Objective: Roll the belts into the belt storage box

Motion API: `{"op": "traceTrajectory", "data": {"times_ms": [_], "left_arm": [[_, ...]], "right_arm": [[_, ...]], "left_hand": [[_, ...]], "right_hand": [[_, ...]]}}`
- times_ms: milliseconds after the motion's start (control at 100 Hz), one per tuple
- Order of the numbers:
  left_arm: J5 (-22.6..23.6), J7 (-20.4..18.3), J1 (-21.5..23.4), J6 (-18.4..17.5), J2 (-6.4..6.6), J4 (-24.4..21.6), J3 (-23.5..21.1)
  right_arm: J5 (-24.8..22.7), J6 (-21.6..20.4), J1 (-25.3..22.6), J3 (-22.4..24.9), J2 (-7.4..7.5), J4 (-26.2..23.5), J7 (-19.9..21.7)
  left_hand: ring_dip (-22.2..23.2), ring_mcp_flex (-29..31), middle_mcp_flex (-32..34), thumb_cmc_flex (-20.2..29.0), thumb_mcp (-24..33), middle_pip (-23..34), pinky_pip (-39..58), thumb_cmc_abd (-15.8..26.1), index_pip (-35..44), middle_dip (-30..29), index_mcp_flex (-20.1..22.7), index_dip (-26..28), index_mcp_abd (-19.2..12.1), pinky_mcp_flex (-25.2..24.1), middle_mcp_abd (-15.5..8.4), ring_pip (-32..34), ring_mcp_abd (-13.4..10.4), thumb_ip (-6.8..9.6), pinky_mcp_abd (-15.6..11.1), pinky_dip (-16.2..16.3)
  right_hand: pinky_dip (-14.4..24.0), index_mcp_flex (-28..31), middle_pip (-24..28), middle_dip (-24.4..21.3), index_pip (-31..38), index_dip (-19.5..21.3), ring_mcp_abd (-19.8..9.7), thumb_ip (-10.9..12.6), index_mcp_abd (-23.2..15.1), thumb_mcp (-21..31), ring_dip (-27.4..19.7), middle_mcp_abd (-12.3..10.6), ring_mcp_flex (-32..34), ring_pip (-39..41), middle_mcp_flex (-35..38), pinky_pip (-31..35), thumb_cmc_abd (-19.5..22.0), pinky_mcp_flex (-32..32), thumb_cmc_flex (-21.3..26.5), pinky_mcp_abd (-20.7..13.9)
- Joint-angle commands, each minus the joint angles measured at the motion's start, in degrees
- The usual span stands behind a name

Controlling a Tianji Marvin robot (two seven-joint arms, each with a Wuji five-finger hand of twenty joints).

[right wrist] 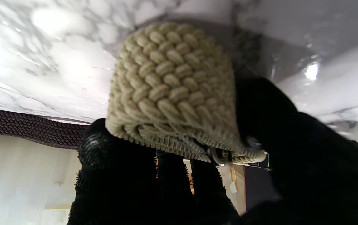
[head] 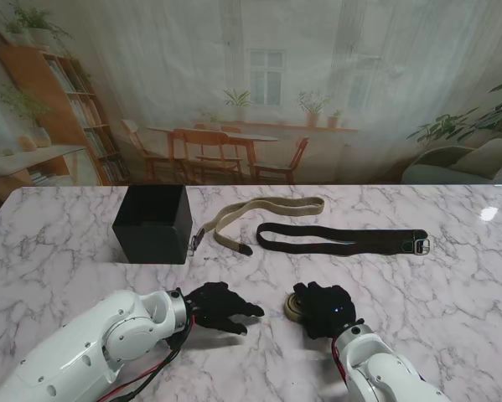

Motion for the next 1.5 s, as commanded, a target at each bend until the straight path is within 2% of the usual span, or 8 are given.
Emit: {"op": "traceTrajectory", "data": {"times_ms": [0, 440, 590, 800, 980, 1080, 1230, 1490], "left_arm": [[0.4, 0.3, 1.3, -0.7, 0.32, -1.4, -1.0], [7.1, 6.0, 7.7, -2.0, -0.29, -5.0, -9.9], [8.9, 7.9, 9.0, -0.3, -0.55, -5.1, -11.8], [9.9, 9.0, 8.7, 1.8, -0.7, -4.0, -12.2], [7.8, 7.6, 7.6, 4.2, -0.79, -2.9, -11.0], [7.5, 7.3, 7.3, 4.4, -0.78, -2.7, -10.6], [6.8, 7.8, 7.1, 4.4, -0.91, -2.4, -10.3], [0.0, 9.0, 4.7, 6.0, -1.76, -0.2, -7.0]], "right_arm": [[-0.1, -0.3, -0.9, 0.4, 0.1, 1.1, -0.3], [-0.7, -2.6, -2.8, 4.3, -0.26, -1.2, -3.5], [-1.1, -2.5, -3.9, 5.5, -0.43, -4.2, -2.7], [0.5, -4.0, -3.9, 6.7, -0.77, -5.3, -3.2], [1.6, -5.5, -3.3, 6.7, -0.95, -5.9, -3.5], [2.4, -6.0, -2.8, 6.4, -1.04, -6.0, -3.3], [4.0, -6.9, -2.4, 6.2, -1.14, -6.1, -2.3], [5.6, -10.2, -1.4, 5.5, -1.16, -6.1, -2.0]], "left_hand": [[-0.4, 0.1, -0.9, 1.6, -1.2, -0.2, 0.6, 2.3, -0.1, 0.2, -0.4, 0.1, -0.1, 0.1, 0.6, -0.9, 0.9, 0.44, 0.5, 1.4], [-0.2, -0.2, 0.5, 0.1, -1.5, 0.4, 0.3, 2.2, 2.1, 1.2, 2.4, 1.8, 0.0, -0.2, 1.7, -0.8, 1.0, 0.38, 0.6, 1.2], [-0.4, -1.9, -0.3, -2.3, -1.9, 0.0, -1.4, 2.0, 4.1, 2.6, 3.9, 5.1, 1.2, -1.7, 5.2, -1.6, 1.6, 0.29, 1.4, 0.4], [-1.6, -6.7, -11.6, -6.3, -2.4, -4.3, -5.3, 0.0, 0.5, 1.7, -0.8, 5.3, 1.8, -4.1, 9.7, -3.7, 2.3, 0.11, 1.6, -1.3], [-1.7, -7.7, -13.5, -8.7, -2.4, -4.8, -6.1, -0.9, -2.6, 1.2, -5.2, 4.3, 4.7, -4.3, 11.6, -3.4, 3.0, 0.07, 1.4, -1.6], [-1.7, -7.5, -13.3, -9.0, -2.2, -4.7, -6.0, -1.0, -3.0, 1.1, -5.4, 4.0, 4.9, -4.1, 11.4, -3.1, 3.1, 0.11, 1.4, -1.5], [-1.6, -7.3, -12.9, -9.0, -2.0, -4.3, -5.7, -1.0, -3.5, 1.2, -6.4, 3.7, 5.4, -3.8, 11.2, -2.6, 3.2, 0.12, 1.3, -1.2], [-1.7, -10.4, -21.6, -15.0, -2.5, -6.4, -7.4, -2.1, -6.1, 0.2, -12.9, 2.4, 8.0, -4.8, 14.8, -2.7, 3.8, -0.24, 0.5, -2.0]], "right_hand": [[-0.8, 1.8, 5.5, 1.8, 2.4, -0.9, -8.5, 2.6, -3.6, 6.7, 1.2, -2.5, 7.6, 14.5, 3.3, 2.9, -0.7, 2.6, 15.9, -4.0], [-4.4, 2.9, 7.1, 1.6, 4.2, -4.5, -10.7, 2.2, -3.1, 6.7, 0.5, -2.6, 11.4, 16.9, 6.9, 2.8, -0.4, 7.4, 18.8, -4.1], [-4.9, 3.1, 7.1, 1.5, 4.4, -4.9, -10.8, 2.0, -3.0, 6.8, 0.4, -2.6, 11.6, 16.5, 7.1, 2.5, -0.4, 7.7, 18.8, -4.0], [-5.4, 1.6, 7.0, 1.6, 3.5, -6.0, -10.8, 2.0, -1.5, 6.9, 0.6, -2.3, 11.6, 16.4, 6.9, 2.4, -0.5, 8.0, 18.8, -4.1], [-5.7, -4.9, 7.1, 1.6, 1.5, -7.9, -10.6, 2.1, -4.3, 7.0, 0.6, -2.7, 11.6, 16.2, 7.1, 2.4, -0.5, 7.9, 18.8, -4.0], [-6.2, -13.1, 8.2, 0.9, 4.0, -14.4, -10.0, 2.3, -4.3, 7.1, 1.0, -3.5, 11.9, 16.0, 7.5, 2.2, -0.8, 7.6, 18.9, -3.2], [-5.6, -13.2, 10.2, -1.7, -10.0, -23.1, -9.4, 2.9, -2.9, 6.1, 0.5, -5.2, 14.0, 16.4, 10.2, 2.1, -1.3, 7.9, 18.4, -1.6], [-5.1, -12.7, 15.2, -9.1, -17.2, -18.2, -9.8, 2.9, -3.7, 5.2, 1.0, -6.4, 15.2, 16.0, 11.2, 1.8, -1.4, 8.1, 17.9, -0.5]]}}
